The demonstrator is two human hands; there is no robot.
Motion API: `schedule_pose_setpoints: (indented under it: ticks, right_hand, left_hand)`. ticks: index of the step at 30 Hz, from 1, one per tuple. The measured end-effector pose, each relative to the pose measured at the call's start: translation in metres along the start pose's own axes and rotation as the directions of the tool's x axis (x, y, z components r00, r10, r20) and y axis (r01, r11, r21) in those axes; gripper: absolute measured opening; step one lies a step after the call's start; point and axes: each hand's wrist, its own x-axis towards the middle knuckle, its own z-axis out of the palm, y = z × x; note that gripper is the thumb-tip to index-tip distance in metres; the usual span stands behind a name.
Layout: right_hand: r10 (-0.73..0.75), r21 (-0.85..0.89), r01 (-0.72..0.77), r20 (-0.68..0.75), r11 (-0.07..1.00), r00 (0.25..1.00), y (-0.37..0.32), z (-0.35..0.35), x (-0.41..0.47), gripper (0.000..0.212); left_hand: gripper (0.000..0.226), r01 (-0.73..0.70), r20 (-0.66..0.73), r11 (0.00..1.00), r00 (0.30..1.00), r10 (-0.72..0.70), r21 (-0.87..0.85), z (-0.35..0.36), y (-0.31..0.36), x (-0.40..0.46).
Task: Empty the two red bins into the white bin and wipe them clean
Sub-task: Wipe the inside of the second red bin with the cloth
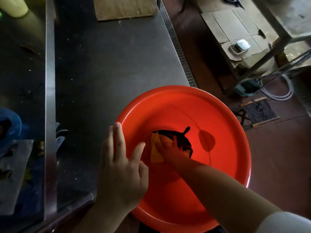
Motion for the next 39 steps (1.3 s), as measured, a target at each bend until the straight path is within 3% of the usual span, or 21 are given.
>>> schedule_pose_setpoints:
  ticks: [5, 9, 11, 14, 16, 19, 24, 27, 30, 35, 37, 39]
  right_hand:
    - [-0.154, -0.099, 0.160, 0.064, 0.982, 0.986, -0.044, 0.022, -0.008, 0.073]
    - [-0.162, -0.200, 0.180, 0.104, 0.963, 0.981, -0.013, 0.007, -0.013, 0.057]
    - [-0.078, -0.240, 0.092, 0.065, 0.967, 0.995, 0.014, -0.007, -0.021, 0.055]
    - [0.075, -0.049, -0.074, 0.007, 0.996, 0.997, 0.034, -0.023, -0.027, 0.065]
    - [-0.001, -0.120, 0.010, 0.076, 0.993, 0.997, 0.027, -0.027, -0.032, 0.064]
    - [-0.248, -0.286, 0.305, 0.219, 0.908, 0.944, 0.003, -0.011, -0.045, 0.055]
    - [-0.314, -0.294, 0.376, 0.237, 0.879, 0.919, -0.021, -0.021, -0.039, 0.054]
    - [-0.340, -0.532, 0.376, 0.168, 0.759, 0.925, -0.015, -0.046, -0.007, 0.050]
    - [-0.291, -0.596, 0.297, 0.110, 0.746, 0.950, -0.010, -0.065, 0.007, 0.051]
    - [-0.429, -0.672, 0.528, 0.329, 0.519, 0.841, 0.004, -0.003, -0.023, 0.054]
    - [-0.468, -0.630, 0.595, 0.381, 0.499, 0.797, 0.014, 0.004, -0.025, 0.052]
    - [-0.476, -0.643, 0.588, 0.367, 0.491, 0.799, 0.015, -0.010, -0.017, 0.051]
  left_hand:
    - [0.054, -0.015, 0.009, 1.000, 1.000, 0.015, -0.008, -0.001, -0.001, -0.001]
    - [0.048, -0.013, 0.009, 1.000, 1.000, 0.014, -0.023, -0.002, -0.004, -0.003]
    - [0.047, -0.014, 0.005, 1.000, 1.000, 0.014, -0.019, -0.002, -0.004, -0.003]
    - [0.048, -0.019, -0.012, 1.000, 1.000, 0.019, -0.021, -0.002, -0.004, -0.003]
    - [0.049, -0.023, -0.016, 0.999, 1.000, 0.022, -0.036, -0.001, -0.003, -0.002]
    - [0.049, -0.028, -0.023, 0.998, 0.999, 0.026, -0.047, 0.000, -0.002, -0.001]
    - [0.049, -0.060, -0.033, 0.995, 0.998, 0.058, -0.086, -0.002, -0.004, -0.003]
    - [0.046, -0.063, -0.036, 0.993, 0.998, 0.060, -0.095, -0.003, -0.005, -0.004]
    - [0.045, -0.064, -0.033, 0.995, 0.998, 0.061, -0.080, -0.003, -0.005, -0.003]
    - [0.047, -0.056, -0.038, 0.996, 0.998, 0.053, -0.070, -0.003, -0.005, -0.001]
    - [0.047, -0.072, -0.038, 0.994, 0.997, 0.069, -0.077, -0.002, -0.006, -0.002]
    - [0.047, -0.085, -0.046, 0.992, 0.996, 0.081, -0.094, -0.002, -0.007, -0.003]
